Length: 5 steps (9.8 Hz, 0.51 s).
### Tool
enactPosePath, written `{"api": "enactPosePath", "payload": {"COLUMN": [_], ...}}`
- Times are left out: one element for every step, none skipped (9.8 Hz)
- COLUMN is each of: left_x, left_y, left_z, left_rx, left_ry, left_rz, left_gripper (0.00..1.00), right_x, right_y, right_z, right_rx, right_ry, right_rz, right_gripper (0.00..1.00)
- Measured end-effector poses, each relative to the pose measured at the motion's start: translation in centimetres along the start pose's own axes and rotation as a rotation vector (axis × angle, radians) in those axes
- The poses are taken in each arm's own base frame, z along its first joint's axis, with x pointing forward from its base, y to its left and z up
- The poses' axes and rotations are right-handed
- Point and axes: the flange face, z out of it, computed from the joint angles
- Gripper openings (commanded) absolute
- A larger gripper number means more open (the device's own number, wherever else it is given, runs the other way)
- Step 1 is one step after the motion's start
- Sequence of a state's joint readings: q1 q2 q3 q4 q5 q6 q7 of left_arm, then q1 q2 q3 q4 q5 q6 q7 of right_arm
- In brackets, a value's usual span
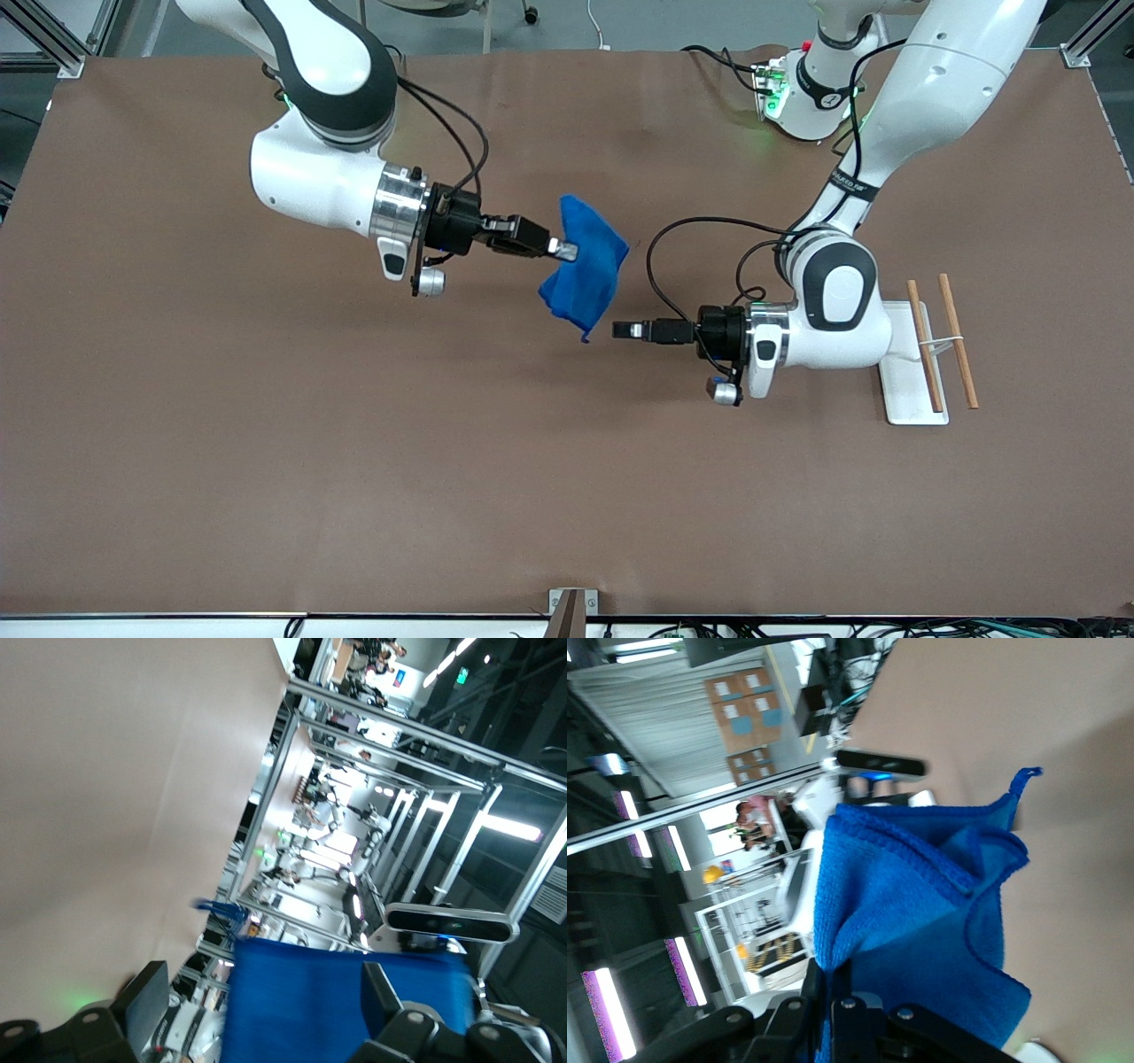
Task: Right arm passes towel to left arm to hang
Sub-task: 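Grasp the hanging towel corner with the left gripper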
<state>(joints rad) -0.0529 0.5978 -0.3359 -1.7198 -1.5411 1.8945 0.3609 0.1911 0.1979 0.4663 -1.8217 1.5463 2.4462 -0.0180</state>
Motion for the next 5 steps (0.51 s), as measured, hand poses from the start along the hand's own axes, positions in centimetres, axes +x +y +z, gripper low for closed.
{"api": "enactPosePath", "payload": {"left_x": [-0.29, -0.66, -0.95, -1.07, -1.19], "left_y": [-0.50, -0.84, -0.88, -0.57, -0.12], "left_z": [-0.12, -0.11, -0.12, -0.57, -1.10], "left_rx": [-0.036, -0.085, -0.127, -0.157, -0.187], "left_ry": [-0.047, -0.097, -0.131, -0.152, -0.173], "left_rz": [-0.020, -0.041, -0.055, -0.060, -0.060], "left_gripper": [0.90, 0.89, 0.87, 0.77, 0.74], "right_x": [-0.53, -0.96, -1.29, -1.36, -1.29], "right_y": [-0.68, -0.94, -0.99, -0.97, -0.95], "right_z": [0.37, 0.74, 1.04, 1.14, 1.14], "right_rx": [0.027, 0.035, 0.034, 0.034, 0.035], "right_ry": [0.007, 0.014, 0.015, 0.017, 0.018], "right_rz": [0.014, 0.019, 0.021, 0.021, 0.023], "right_gripper": [0.00, 0.00, 0.00, 0.00, 0.00]}}
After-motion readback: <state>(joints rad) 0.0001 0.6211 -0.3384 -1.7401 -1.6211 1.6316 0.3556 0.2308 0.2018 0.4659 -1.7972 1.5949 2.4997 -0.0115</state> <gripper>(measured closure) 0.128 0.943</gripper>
